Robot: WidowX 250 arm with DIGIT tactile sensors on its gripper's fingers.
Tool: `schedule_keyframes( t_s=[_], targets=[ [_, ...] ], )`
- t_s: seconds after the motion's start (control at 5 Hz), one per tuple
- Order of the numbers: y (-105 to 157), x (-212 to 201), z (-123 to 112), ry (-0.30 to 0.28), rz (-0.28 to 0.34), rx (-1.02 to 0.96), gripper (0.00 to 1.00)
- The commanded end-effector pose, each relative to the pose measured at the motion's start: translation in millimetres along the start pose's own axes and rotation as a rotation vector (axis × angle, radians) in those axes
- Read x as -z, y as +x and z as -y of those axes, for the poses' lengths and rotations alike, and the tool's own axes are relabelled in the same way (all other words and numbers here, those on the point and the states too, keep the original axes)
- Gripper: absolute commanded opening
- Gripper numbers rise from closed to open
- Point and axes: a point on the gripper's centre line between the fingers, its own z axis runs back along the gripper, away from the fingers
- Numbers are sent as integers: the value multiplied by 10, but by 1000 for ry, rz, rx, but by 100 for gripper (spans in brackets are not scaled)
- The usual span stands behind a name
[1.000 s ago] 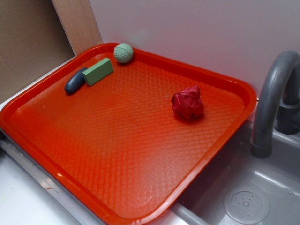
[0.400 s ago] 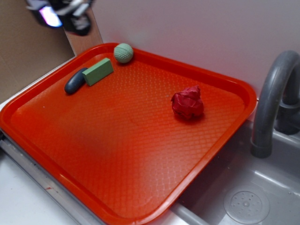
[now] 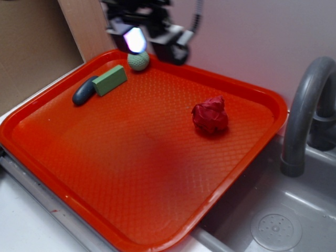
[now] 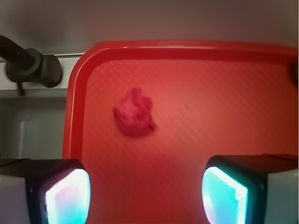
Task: Grab the red paper.
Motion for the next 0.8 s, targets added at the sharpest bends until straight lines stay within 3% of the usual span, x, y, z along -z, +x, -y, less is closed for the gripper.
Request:
schedule_keyframes(
  t_s=[0.0,0.2,0.6],
  targets=[
    [185,234,196,65,8,50,100],
    [219,469,170,62,-15,60,100],
    [247,786,130,113,-72,70,100]
  ],
)
